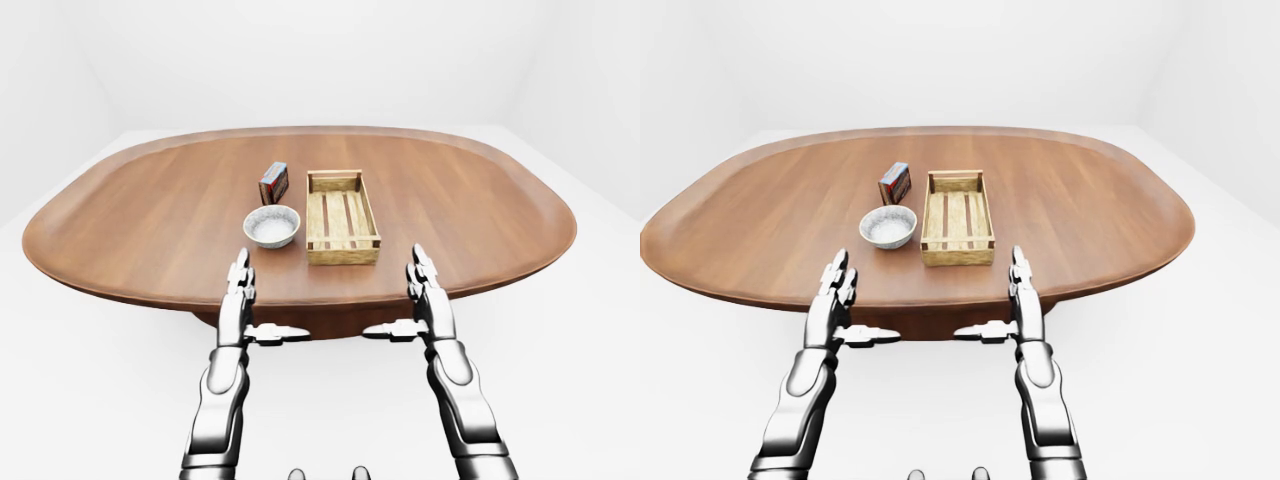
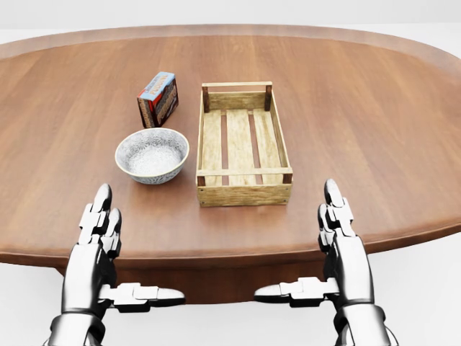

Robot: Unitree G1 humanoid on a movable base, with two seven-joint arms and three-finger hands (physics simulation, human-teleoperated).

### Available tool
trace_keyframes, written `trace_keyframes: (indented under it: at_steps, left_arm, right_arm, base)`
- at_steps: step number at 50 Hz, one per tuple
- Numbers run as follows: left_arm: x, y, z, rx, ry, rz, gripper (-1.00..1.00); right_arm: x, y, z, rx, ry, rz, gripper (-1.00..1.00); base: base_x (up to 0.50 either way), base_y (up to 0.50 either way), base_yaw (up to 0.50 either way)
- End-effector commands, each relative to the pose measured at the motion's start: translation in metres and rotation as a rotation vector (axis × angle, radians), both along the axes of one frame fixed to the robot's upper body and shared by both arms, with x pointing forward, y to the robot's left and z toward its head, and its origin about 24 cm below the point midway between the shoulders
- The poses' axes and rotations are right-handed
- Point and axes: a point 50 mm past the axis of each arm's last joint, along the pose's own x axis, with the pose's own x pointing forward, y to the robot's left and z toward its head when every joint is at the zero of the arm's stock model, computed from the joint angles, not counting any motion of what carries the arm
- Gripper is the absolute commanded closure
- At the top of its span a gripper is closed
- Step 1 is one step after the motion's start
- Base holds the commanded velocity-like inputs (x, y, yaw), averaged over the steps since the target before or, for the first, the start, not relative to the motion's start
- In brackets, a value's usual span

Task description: Pick up the bowl on the left and put it in the tray.

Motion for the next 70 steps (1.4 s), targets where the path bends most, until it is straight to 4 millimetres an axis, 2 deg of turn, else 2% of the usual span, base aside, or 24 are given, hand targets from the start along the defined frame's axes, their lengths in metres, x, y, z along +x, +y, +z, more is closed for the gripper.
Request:
trace_keyframes:
  at_steps: [1,12,26,41,49,59,63,70]
  left_arm:
    - [0.0,0.008,0.003,0.005,-0.025,-0.009,-1.0]
    - [0.001,0.016,0.012,-0.037,-0.045,0.014,-1.0]
    - [0.007,0.038,0.03,-0.075,-0.071,0.073,-1.0]
    - [0.009,0.057,0.048,-0.096,-0.14,0.125,-1.0]
    - [0.01,0.062,0.052,-0.098,-0.155,0.138,-1.0]
    - [0.006,0.066,0.062,-0.101,-0.202,0.152,-1.0]
    - [0.005,0.069,0.065,-0.105,-0.215,0.157,-1.0]
    - [0.003,0.07,0.069,-0.105,-0.233,0.161,-1.0]
  right_arm:
    - [-0.004,-0.008,0.004,-0.053,0.001,-0.017,-1.0]
    - [-0.006,-0.008,0.007,-0.061,0.006,-0.019,-1.0]
    - [-0.011,-0.006,0.016,-0.073,-0.02,-0.019,-1.0]
    - [-0.033,0.003,0.058,-0.124,-0.198,0.004,-1.0]
    - [-0.059,0.011,0.094,-0.159,-0.351,0.027,-1.0]
    - [-0.069,0.011,0.106,-0.178,-0.402,0.028,-1.0]
    - [-0.078,0.013,0.118,-0.186,-0.455,0.026,-1.0]
    - [-0.081,0.014,0.122,-0.19,-0.474,0.029,-1.0]
  base:
    - [0.0,0.0,0.0]
    - [0.0,0.0,0.0]
    - [0.0,0.0,0.0]
    - [0.0,0.0,0.0]
    - [0.0,0.0,0.0]
    - [0.0,0.0,0.0]
    - [0.0,0.0,0.0]
    - [0.0,0.0,0.0]
